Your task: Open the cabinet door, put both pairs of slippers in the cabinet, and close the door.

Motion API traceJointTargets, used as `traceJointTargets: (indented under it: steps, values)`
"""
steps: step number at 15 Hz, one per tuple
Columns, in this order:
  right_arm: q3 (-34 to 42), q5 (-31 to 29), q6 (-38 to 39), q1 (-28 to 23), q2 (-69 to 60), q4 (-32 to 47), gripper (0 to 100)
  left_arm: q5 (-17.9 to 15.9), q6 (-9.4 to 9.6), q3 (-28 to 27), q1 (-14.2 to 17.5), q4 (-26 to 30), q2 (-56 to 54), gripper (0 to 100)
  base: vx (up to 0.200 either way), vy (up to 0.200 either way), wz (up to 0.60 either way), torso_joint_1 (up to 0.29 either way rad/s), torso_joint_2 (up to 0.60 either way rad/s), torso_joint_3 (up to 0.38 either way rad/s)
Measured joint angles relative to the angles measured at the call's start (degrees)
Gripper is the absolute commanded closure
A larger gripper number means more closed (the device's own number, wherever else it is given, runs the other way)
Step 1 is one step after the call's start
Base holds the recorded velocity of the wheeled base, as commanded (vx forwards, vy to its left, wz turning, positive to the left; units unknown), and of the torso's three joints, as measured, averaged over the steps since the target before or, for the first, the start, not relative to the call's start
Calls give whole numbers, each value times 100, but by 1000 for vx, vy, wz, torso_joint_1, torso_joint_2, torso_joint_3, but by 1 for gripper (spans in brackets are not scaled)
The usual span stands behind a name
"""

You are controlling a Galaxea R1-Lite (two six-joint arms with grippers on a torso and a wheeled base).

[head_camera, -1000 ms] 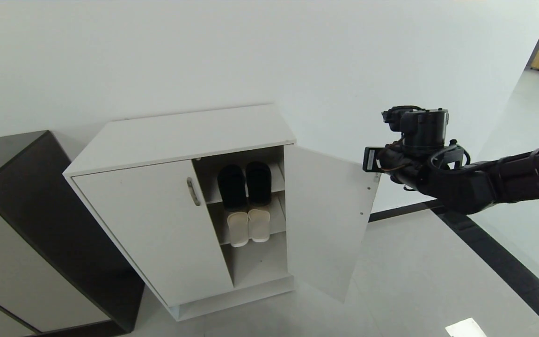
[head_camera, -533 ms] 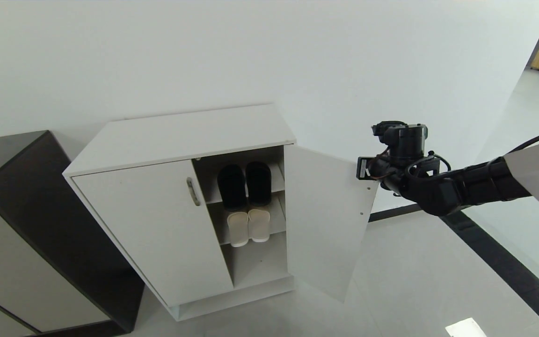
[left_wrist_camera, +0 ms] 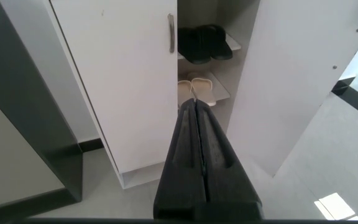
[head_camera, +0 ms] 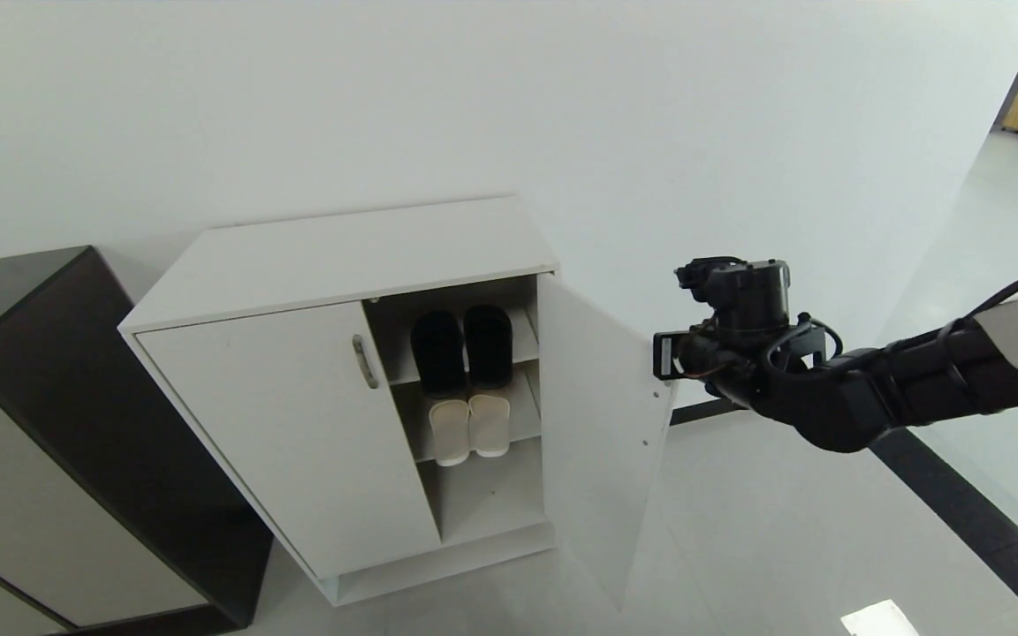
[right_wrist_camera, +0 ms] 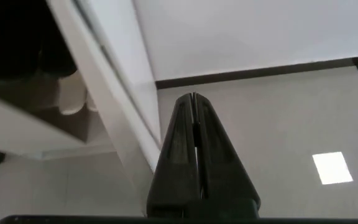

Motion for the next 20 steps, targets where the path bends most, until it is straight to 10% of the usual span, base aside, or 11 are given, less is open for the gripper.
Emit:
traceJointTargets:
  steps: [20]
  values:
    - [1545, 85, -310, 1025, -916, -1046, 100, 0, -2, 0, 2, 0, 0, 100, 0, 0, 240, 1, 0, 0]
